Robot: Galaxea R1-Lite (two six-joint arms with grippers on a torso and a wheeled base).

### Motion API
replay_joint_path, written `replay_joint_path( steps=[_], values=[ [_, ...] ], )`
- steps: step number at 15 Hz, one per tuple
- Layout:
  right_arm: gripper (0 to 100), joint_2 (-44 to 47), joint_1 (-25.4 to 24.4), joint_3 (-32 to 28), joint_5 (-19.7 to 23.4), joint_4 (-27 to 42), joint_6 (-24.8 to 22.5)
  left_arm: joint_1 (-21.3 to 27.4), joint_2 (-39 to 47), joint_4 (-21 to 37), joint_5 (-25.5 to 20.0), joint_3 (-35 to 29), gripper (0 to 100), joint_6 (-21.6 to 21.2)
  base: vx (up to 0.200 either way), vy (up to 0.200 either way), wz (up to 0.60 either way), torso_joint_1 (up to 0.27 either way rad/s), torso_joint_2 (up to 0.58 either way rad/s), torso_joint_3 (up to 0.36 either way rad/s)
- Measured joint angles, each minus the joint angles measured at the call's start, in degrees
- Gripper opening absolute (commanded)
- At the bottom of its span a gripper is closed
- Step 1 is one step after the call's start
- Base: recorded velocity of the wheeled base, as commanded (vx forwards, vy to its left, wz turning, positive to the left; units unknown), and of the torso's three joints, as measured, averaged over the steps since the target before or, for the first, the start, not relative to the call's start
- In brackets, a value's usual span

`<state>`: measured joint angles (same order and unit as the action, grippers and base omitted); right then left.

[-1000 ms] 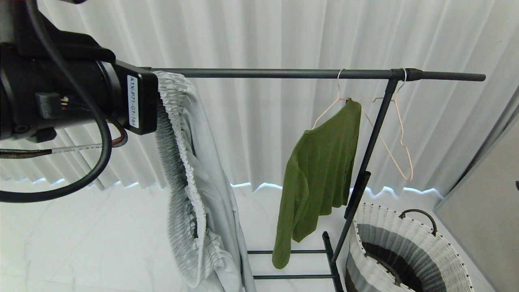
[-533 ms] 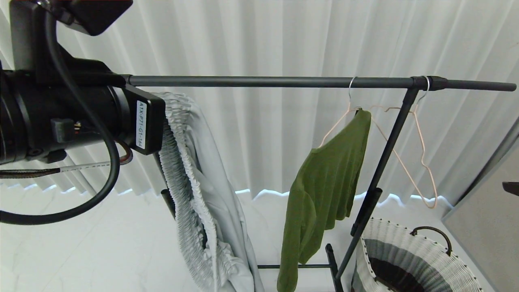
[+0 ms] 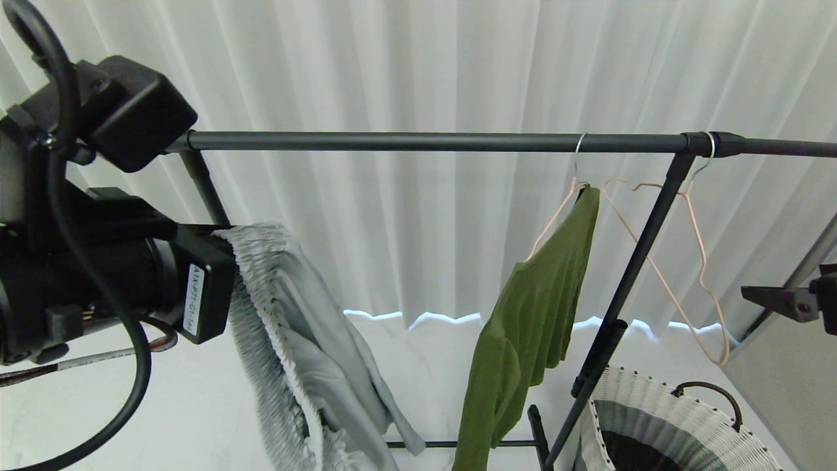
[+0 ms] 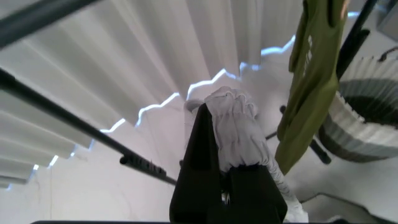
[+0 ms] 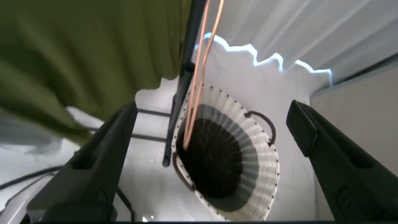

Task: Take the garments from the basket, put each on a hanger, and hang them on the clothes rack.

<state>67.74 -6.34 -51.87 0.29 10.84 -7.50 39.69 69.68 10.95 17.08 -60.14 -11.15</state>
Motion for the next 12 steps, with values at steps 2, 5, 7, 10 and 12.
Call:
replay_joint_path(
  steps=[2, 5, 7, 10, 12],
  values=[
    [100, 4.1, 0.6, 0.4, 0.2, -4.6, 0.8, 0.0, -0.9, -0.1, 0.0, 0.8, 0, -0.1, 0.0, 0.0, 0.0, 0.0, 0.0, 0.0],
    [100, 11.3, 1.1, 0.3, 0.3, -12.9, 4.7, 0.0, -1.4, -0.1, 0.0, 1.0, 0, -0.3, 0.0, 0.0, 0.0, 0.0, 0.0, 0.0],
    [100, 15.9, 1.6, 0.2, 0.3, -17.0, 6.1, 0.0, -1.7, 0.0, 0.0, 1.1, 0, -0.3, 0.0, 0.0, 0.0, 0.0, 0.0, 0.0],
    [100, 21.6, 2.3, 0.1, 0.3, -21.5, 7.1, 0.0, -1.8, 0.0, 0.0, 1.1, 0, -0.3, 0.0, 0.0, 0.0, 0.0, 0.0, 0.0],
    [100, 24.8, 2.4, -0.8, 0.1, -23.1, 8.3, 0.1, -1.8, 0.0, 0.0, 1.2, 0, -0.3, 0.0, 0.0, 0.0, 0.0, 0.0, 0.0]
  ],
)
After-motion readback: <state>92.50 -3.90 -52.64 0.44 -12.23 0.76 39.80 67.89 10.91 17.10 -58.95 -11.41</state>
